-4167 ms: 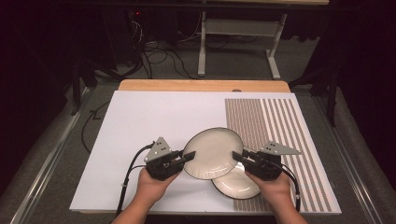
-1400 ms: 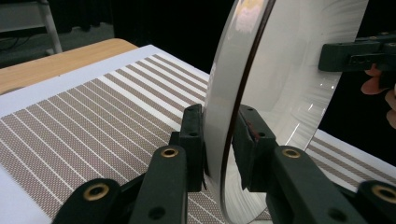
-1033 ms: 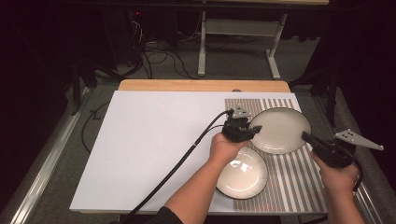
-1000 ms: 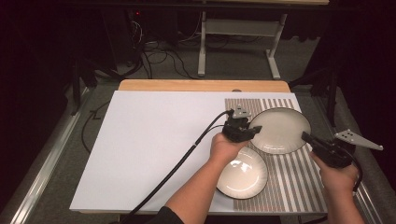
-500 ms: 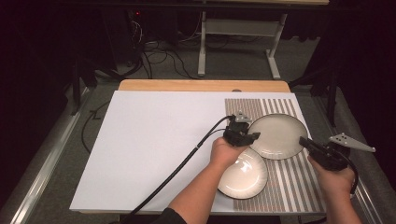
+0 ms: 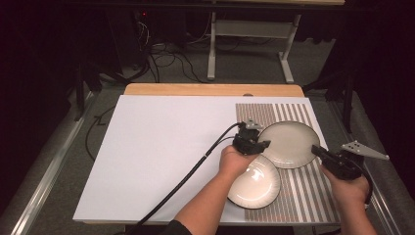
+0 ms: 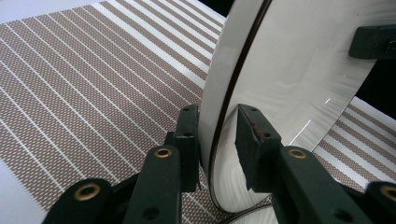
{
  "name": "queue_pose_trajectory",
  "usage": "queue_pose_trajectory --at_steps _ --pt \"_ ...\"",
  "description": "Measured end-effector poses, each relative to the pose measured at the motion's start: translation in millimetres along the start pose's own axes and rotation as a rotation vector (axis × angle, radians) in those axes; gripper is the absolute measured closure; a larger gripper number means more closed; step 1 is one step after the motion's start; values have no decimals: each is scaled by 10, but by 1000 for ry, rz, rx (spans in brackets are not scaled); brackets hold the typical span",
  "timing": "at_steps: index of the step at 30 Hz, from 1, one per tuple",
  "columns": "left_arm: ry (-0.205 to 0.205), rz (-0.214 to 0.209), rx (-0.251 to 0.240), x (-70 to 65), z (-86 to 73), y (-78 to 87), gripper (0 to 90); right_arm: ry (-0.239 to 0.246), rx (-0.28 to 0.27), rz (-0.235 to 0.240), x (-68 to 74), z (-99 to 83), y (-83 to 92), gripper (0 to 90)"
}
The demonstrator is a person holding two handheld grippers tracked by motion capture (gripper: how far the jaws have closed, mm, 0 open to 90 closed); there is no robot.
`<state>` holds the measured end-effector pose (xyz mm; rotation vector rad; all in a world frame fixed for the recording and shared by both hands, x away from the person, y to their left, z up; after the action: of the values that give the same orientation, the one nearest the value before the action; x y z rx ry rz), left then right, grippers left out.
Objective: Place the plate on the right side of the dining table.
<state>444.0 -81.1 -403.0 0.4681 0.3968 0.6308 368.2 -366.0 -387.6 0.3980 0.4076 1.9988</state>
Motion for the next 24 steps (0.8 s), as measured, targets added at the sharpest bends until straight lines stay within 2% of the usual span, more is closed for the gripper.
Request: queue_pose_trajectory --at_steps 3,4,5,6,8,11,15,19,24 --pt "-30 33 -13 -17 14 30 689 -10 2 -4 2 3 -10 884" --pt "-46 38 -28 -14 42 88 609 -14 1 -2 4 5 -15 883" --pt "-46 38 -28 -14 42 88 575 -10 1 -1 0 6 -19 883" --pt "-49 45 -41 -17 56 126 575 -10 1 -1 0 6 -19 883" --pt "-66 53 -67 -10 67 232 509 -11 1 -3 -1 11 -26 883" --pt "-75 60 -104 21 37 409 459 -12 3 -1 -5 18 -37 883" --pt "-67 64 -145 93 -65 654 405 -13 5 -4 4 30 -48 883" --pt "-109 85 -160 142 -238 897 390 -14 9 -9 6 37 -53 882" --pt "-103 93 -200 193 -463 1216 343 -21 14 -7 -13 35 -65 881"
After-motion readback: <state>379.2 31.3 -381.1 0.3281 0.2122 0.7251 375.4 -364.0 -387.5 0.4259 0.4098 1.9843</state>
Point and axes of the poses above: each handheld gripper's, and its own axes: y roughly backward along the jaws, z roughly out of its top, x roughly to its left, the point moved 1 cm from there along -y, roughly forward along the jaws, and after that the axes turned 2 degrees about z, right-handed, at the moved point
